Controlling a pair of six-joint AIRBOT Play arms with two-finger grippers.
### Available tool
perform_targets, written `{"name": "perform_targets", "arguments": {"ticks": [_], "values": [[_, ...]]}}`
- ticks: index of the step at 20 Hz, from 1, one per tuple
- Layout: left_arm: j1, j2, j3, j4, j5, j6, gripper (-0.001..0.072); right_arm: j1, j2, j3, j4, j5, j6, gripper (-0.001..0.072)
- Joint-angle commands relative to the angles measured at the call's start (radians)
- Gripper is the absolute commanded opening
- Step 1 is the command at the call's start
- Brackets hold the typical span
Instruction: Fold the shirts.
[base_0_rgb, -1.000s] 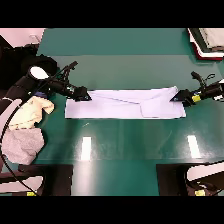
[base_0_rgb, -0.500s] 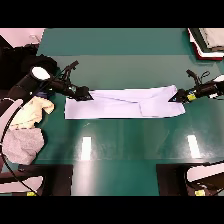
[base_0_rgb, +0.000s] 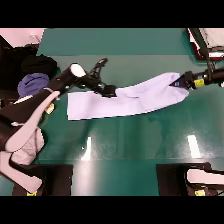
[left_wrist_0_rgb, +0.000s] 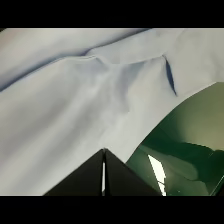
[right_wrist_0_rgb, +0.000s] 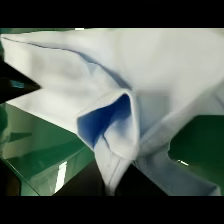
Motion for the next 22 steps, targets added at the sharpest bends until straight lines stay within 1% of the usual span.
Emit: {"name": "perform_targets", "arguments": {"ticks": [1,3,6,8,11,14,17,20,22], "values": [[-0.065,-0.148,0.159,0.001,-0.004,-0.034,0.0019,0.119,0.031,0.126,0.047,0.040,0.077,0.0014],[-0.065,-0.183,0.187,0.001,0.007,-0.050,0.0018,0.211,0.029,0.207,0.040,0.035,0.099,0.0014],[-0.052,-0.188,0.187,0.018,0.021,-0.050,0.0019,0.337,0.028,0.315,-0.080,0.019,0.153,0.0014],[-0.039,-0.187,0.187,0.020,-0.005,-0.047,0.0018,0.412,0.014,0.381,-0.144,0.013,0.174,0.0014],[0.027,-0.163,0.187,0.040,-0.077,-0.047,0.0018,0.502,-0.055,0.498,-0.163,0.015,0.188,0.0014],[0.114,-0.075,0.190,0.116,-0.150,-0.047,0.0018,0.599,-0.162,0.616,-0.163,0.023,0.198,0.0014],[0.216,0.058,0.190,0.240,-0.240,-0.047,0.0019,0.702,-0.279,0.717,-0.163,0.013,0.198,0.0014],[0.318,0.188,0.190,0.361,-0.337,-0.047,0.0019,0.797,-0.353,0.695,-0.163,-0.093,0.190,0.0016],[0.377,0.266,0.190,0.417,-0.375,-0.047,0.0019,0.859,-0.403,0.673,-0.163,-0.174,0.141,0.0017]]}}
